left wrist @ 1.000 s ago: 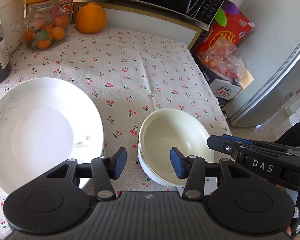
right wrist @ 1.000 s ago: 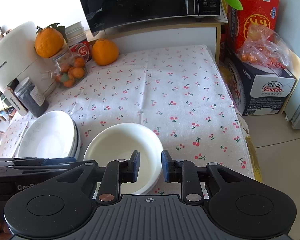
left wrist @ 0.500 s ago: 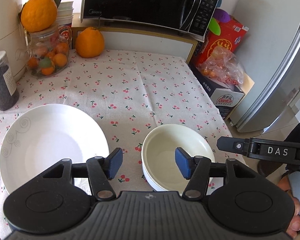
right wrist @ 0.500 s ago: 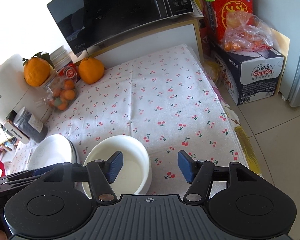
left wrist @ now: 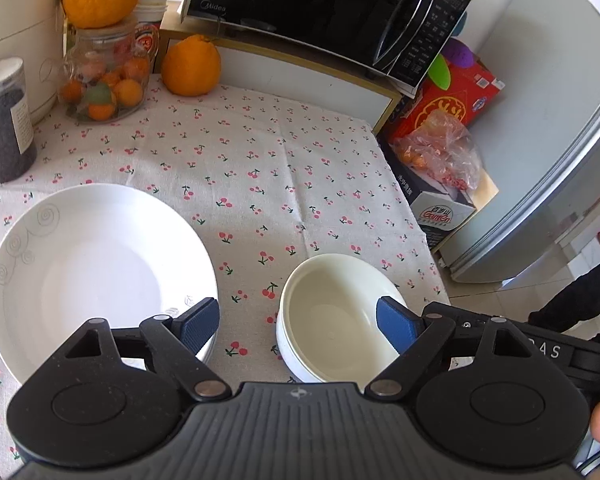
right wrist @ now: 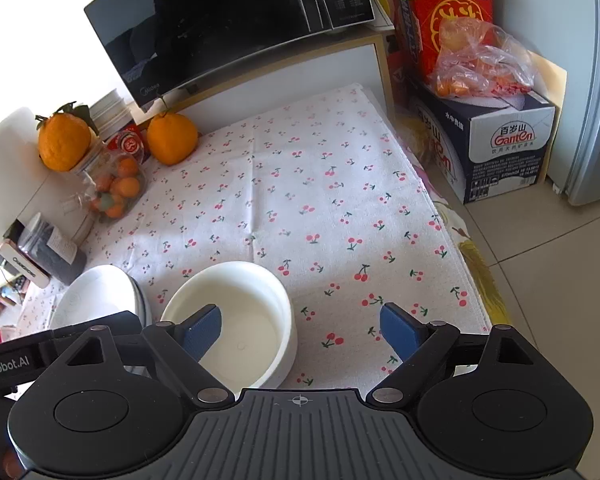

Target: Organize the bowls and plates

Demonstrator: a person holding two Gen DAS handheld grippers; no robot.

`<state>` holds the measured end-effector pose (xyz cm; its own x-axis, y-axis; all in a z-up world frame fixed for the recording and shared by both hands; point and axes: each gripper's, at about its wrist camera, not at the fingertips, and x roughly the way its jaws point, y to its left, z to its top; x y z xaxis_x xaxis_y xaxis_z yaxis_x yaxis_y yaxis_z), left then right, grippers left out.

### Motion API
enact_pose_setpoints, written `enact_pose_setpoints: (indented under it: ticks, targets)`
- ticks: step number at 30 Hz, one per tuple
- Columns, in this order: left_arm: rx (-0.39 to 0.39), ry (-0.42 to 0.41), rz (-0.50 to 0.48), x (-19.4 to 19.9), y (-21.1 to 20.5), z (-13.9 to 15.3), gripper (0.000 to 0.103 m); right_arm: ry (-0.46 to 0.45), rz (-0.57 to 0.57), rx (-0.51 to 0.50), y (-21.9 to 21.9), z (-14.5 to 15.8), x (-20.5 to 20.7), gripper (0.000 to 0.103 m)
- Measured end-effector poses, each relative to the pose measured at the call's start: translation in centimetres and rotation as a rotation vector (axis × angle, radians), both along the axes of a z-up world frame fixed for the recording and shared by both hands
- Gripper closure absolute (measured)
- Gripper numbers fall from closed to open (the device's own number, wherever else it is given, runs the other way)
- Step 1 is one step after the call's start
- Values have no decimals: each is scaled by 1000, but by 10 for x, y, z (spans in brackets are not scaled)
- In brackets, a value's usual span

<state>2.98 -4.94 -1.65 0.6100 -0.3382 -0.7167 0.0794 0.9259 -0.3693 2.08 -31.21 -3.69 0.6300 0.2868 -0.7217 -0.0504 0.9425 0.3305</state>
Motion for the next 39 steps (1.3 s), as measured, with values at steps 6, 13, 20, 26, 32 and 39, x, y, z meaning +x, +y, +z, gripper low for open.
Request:
enact_pose_setpoints:
  ticks: [6, 13, 20, 26, 32, 39]
  targets:
    - [-31, 20, -15, 1, -2, -5, 41, 31, -28, 31, -2, -4, 3, 14]
    - [-49, 55, -27, 6, -2, -16, 68, 31, -33, 39, 1, -6, 4, 15]
    - [-35, 72, -18, 11, -3, -22, 70, 60, -12, 34, 10, -14, 7, 22]
    - [-4, 80, -26, 14, -6, -30, 70, 94, -4, 23, 16, -23, 12, 44]
    - [35, 88, -52, 17, -14, -39, 74, 133, -9, 8, 20, -31, 16, 60]
    - [57, 100, -69, 20, -19, -44, 82, 159, 12, 2, 26, -38, 20, 75]
